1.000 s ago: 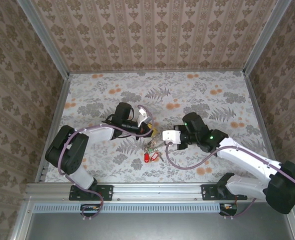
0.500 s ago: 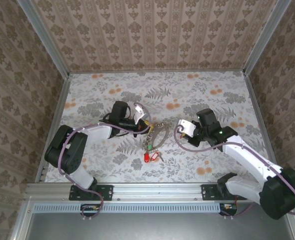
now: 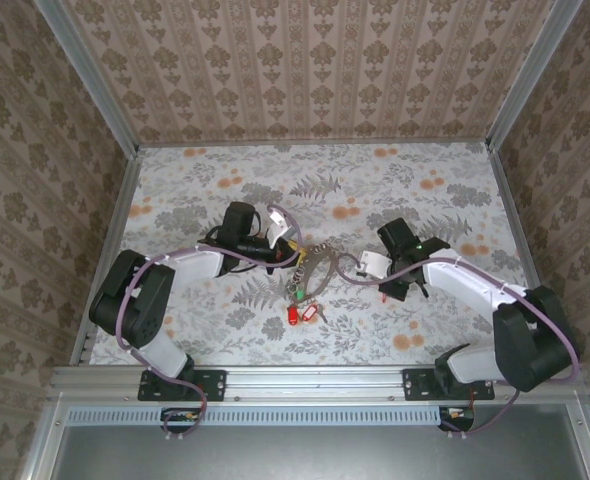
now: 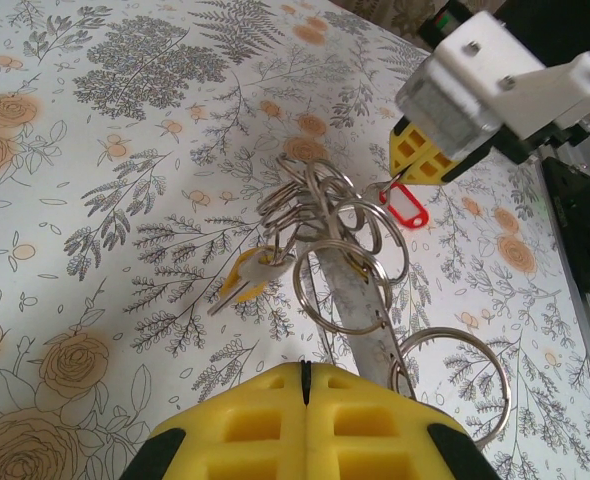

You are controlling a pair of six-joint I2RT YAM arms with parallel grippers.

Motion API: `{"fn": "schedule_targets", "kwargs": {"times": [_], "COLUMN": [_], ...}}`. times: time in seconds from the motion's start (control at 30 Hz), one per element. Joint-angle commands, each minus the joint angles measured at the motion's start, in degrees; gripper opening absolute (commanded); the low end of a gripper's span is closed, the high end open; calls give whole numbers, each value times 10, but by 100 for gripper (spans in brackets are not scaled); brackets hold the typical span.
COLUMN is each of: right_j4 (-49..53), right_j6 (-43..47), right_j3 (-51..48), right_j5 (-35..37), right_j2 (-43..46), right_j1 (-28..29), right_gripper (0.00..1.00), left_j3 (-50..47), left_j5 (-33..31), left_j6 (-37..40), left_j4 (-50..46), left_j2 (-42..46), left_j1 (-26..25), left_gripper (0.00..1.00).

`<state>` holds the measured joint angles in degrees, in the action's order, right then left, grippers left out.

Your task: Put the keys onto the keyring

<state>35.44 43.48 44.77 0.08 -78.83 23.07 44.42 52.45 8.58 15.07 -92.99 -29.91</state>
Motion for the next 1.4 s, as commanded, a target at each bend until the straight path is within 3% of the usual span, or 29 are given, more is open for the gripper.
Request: {"fn": "schedule_targets", "kwargs": {"times": [0.0,0.1,0.17,0.3,0.5,0.6,0.8,0.9,0.93,1.17,1.27,1.37], "right_j4": [2,-11,-27,-76,-127,-149,-199,-230,-246,-189,-177,-168], "right_j6": [-24,-53,-66,-93,-106,-93,-42,-5,-4,71,98,118], "right_j3": [28,38,32,6,-25,-30,-28,-31,-31,12,24,51], "right_j5": [6,-13,-31,-68,-116,-136,-270,-307,-317,-354,-340,-320], "right_j2": [-36,-58,-53,-13,97,141,197,216,219,175,135,80], "right_j1": [-3,-7,-13,-37,-73,-75,-65,-38,-27,18,18,16], "right_gripper": [0,1,6,23,32,33,34,43,48,54,61,62], "left_j3": [2,1,1,-2,-1,-2,-2,1,2,3,12,16], "left_j5": [5,5,3,3,9,11,18,20,21,24,23,25], "left_j6": [8,14,18,27,42,49,77,100,108,162,187,203], "left_j4": [3,0,-3,-7,-14,-16,-28,-44,-50,-81,-108,-118], "left_j2": [13,17,19,28,32,36,42,44,45,57,59,60], "left_j1": [1,1,1,1,1,1,-1,-6,-7,-18,-21,-23], "left_gripper": [0,0,0,0,0,0,0,0,0,0,0,0]}}
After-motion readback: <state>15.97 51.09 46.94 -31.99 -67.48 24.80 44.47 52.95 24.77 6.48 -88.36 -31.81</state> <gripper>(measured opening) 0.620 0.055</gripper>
